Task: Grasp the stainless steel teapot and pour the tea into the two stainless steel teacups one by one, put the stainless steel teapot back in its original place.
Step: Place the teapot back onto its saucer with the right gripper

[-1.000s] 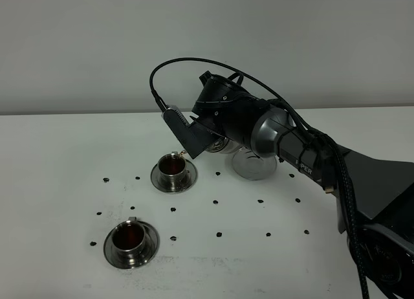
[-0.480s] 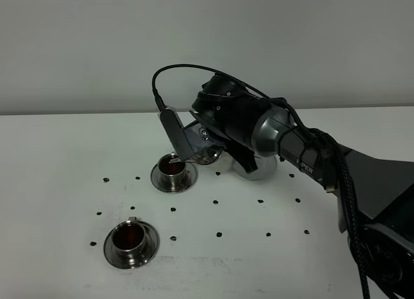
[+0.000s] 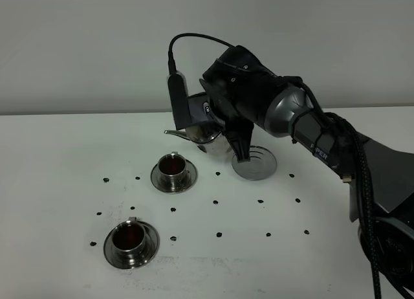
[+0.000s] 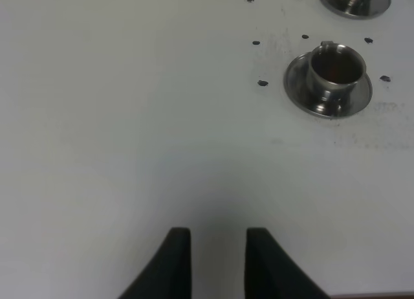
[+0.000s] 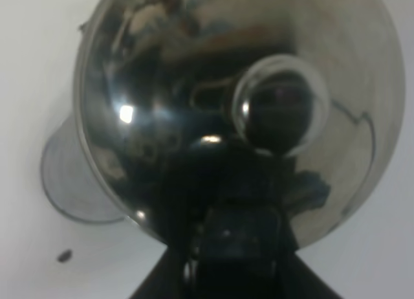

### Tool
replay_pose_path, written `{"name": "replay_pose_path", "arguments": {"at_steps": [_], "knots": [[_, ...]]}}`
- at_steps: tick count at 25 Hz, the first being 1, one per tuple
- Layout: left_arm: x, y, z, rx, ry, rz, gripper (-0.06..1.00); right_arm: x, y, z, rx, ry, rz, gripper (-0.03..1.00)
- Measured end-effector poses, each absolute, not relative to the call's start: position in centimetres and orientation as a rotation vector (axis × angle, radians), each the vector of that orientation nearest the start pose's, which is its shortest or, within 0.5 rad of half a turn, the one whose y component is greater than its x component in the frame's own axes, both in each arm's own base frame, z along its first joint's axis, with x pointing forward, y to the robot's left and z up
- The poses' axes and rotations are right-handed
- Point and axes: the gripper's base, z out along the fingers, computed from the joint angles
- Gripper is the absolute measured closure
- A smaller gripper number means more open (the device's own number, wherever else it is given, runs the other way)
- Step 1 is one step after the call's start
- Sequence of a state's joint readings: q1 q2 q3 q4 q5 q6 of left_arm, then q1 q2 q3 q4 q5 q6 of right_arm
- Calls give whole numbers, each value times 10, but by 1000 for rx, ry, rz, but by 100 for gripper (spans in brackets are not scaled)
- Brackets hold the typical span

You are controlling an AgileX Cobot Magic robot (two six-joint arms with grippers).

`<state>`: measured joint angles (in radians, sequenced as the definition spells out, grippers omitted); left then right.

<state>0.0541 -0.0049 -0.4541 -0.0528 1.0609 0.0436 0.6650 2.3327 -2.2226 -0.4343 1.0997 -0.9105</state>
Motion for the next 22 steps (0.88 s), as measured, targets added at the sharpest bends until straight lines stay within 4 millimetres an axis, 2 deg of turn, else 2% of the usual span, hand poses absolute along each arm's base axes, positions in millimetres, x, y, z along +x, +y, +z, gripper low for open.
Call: {"name": "replay_pose_path", "arguments": {"at_steps": [8,13,18,22], "knots": [[0,-4,264,-10,2084,-4,70,410,288,277,-1648,2039,-260,78],[0,-4,264,-10,2084,-4,70,401,268,292,-1433,2178,-100,78],[0,-4,264,-10,2084,-4,70,391,250,282,-1284,2252,-1,78],[0,-4,264,-10,2084,-4,70,386,242,260,-1175,2326,75,78]]}}
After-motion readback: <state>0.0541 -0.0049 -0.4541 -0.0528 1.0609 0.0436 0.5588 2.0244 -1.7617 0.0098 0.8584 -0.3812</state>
